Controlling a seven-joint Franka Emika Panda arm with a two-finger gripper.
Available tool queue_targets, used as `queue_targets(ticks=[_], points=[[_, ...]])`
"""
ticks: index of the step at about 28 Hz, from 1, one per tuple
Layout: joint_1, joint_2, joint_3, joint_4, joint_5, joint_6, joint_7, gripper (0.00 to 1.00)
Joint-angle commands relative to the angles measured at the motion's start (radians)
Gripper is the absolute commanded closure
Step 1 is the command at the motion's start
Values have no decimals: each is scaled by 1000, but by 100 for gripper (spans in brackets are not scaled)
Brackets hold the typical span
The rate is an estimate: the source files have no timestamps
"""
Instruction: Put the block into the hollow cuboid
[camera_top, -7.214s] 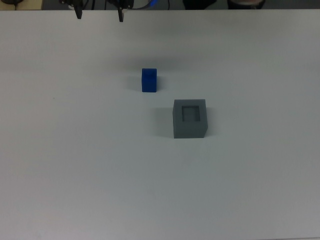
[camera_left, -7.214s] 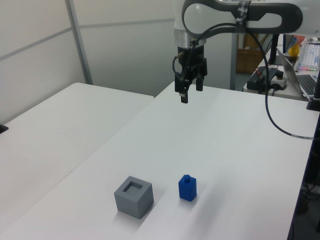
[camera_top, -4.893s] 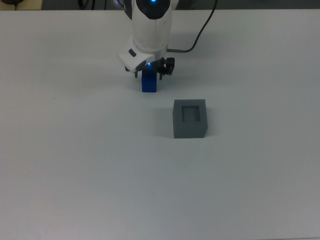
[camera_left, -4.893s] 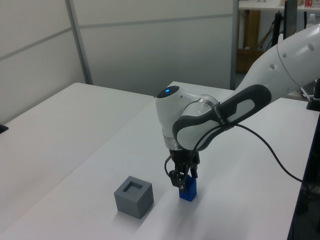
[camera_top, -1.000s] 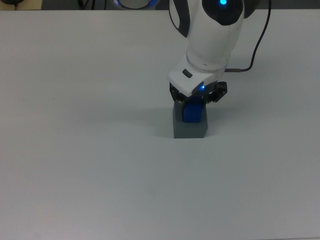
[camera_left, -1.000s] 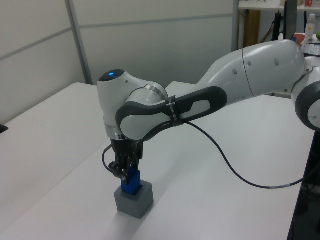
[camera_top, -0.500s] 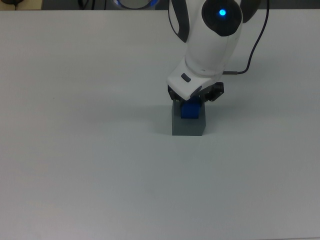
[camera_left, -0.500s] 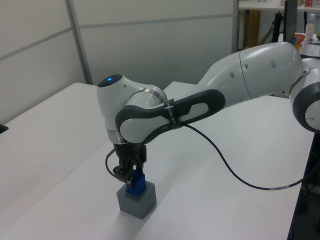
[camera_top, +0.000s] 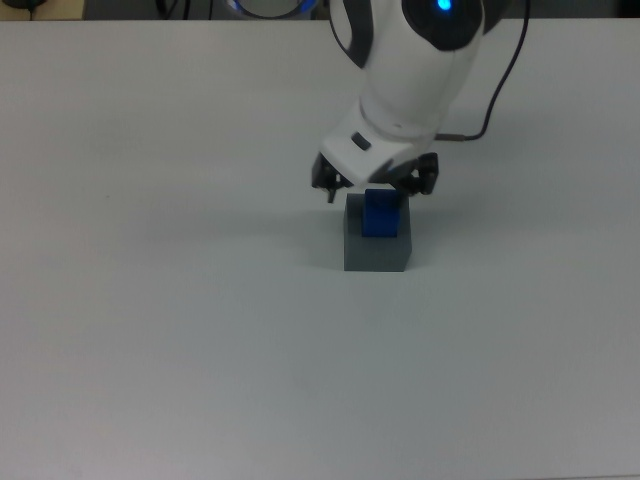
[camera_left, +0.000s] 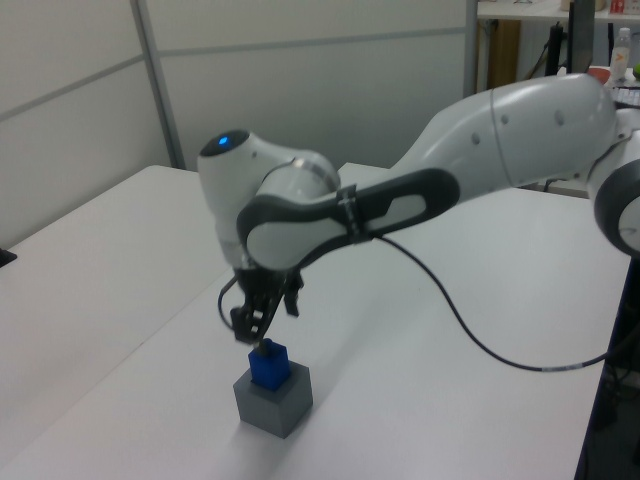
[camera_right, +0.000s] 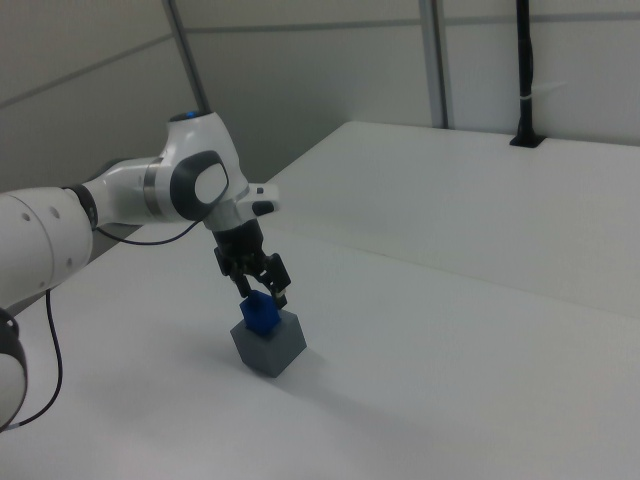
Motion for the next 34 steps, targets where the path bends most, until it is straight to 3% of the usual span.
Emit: queue_targets(ticks=[1,7,10,25,34], points=[[-39,-163,-33,-97,-13,-64,-23,0],[-148,-306,-33,-133,4,-164,-131,0],[-202,-370,-33,-151,44,-217,-206,0],[-294,-527,-36,-236,57,-265,-215,0],[-315,-524,-44,-223,78,-268,-247,0]])
